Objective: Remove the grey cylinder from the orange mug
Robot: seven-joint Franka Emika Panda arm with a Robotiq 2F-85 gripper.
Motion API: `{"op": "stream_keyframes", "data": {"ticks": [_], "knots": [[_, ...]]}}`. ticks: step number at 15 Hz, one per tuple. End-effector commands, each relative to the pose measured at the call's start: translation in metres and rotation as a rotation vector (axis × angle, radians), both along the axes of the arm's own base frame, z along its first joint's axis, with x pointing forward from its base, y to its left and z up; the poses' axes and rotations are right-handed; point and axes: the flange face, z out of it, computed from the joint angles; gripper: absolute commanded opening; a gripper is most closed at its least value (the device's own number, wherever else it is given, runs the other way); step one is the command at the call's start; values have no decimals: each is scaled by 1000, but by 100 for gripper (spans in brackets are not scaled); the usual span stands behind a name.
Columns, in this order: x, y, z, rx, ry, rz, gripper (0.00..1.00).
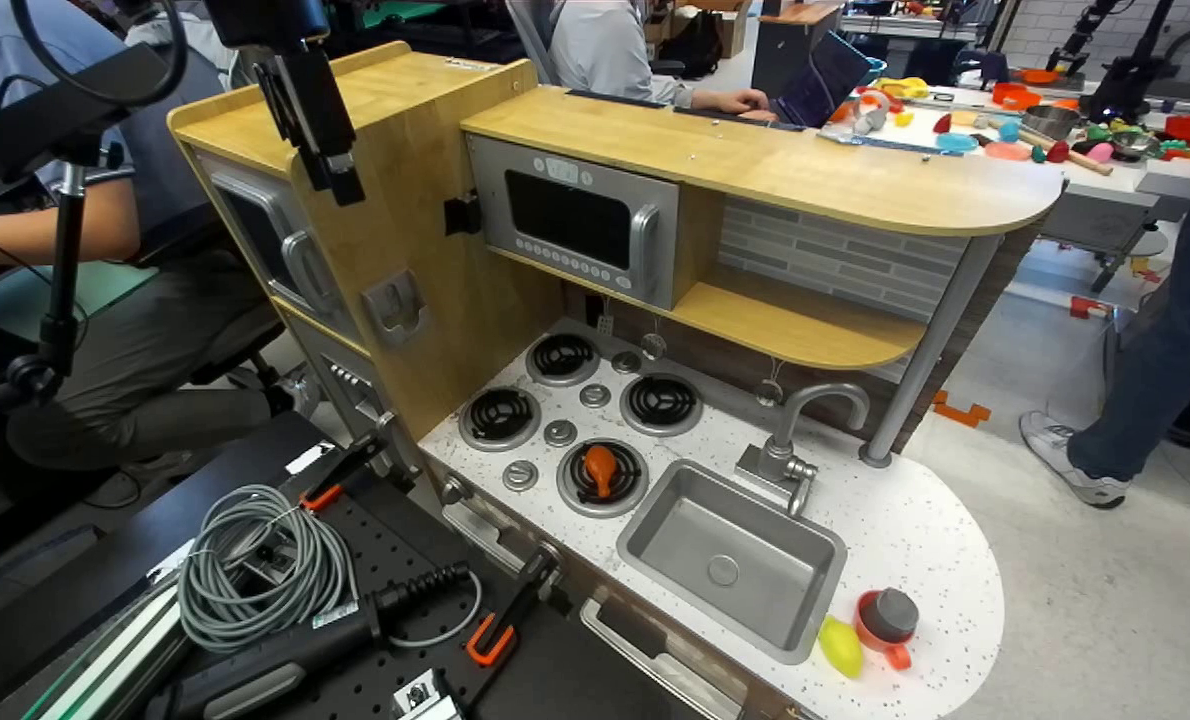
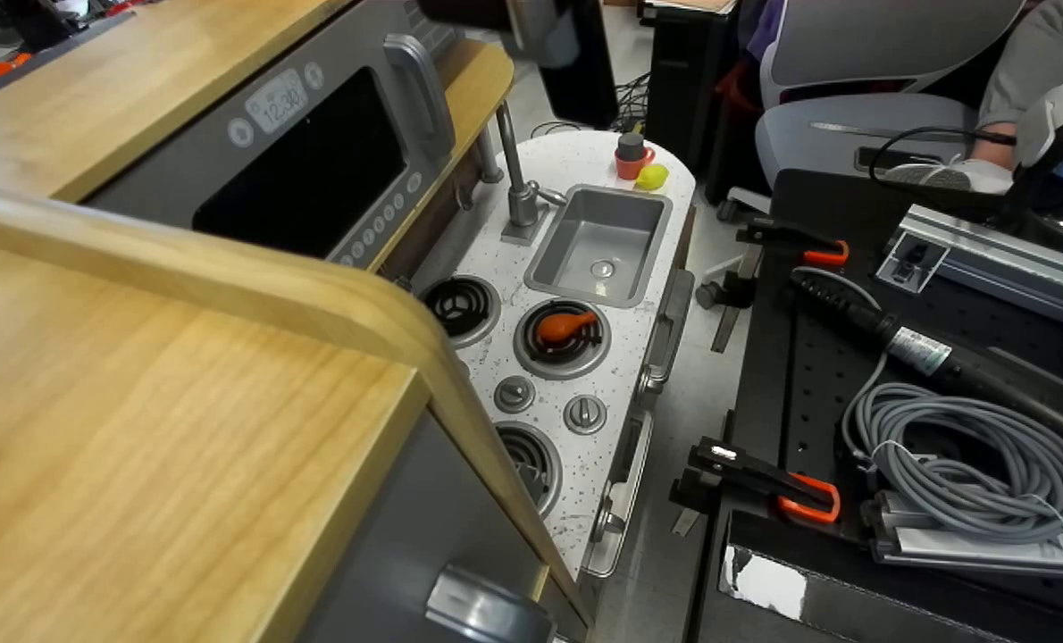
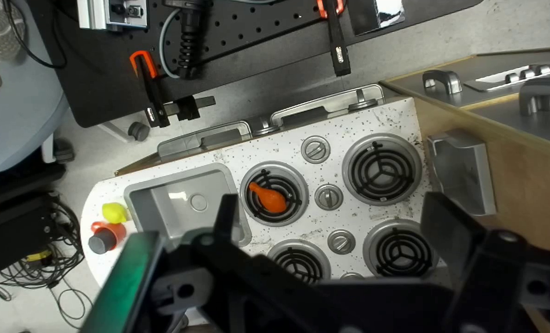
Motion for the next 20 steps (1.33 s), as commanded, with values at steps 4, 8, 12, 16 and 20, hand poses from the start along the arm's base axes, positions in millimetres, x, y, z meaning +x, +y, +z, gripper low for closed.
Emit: {"op": "stream_keyframes", "data": {"ticks": [4, 8, 12, 16, 20], "knots": [[0, 0, 0, 0, 1, 0, 100], [2, -9, 0, 17, 6, 14, 100], [11, -46, -1, 53, 22, 26, 100], [24, -107, -6, 80, 19, 30, 100], [36, -177, -18, 126, 0, -6, 100]]}}
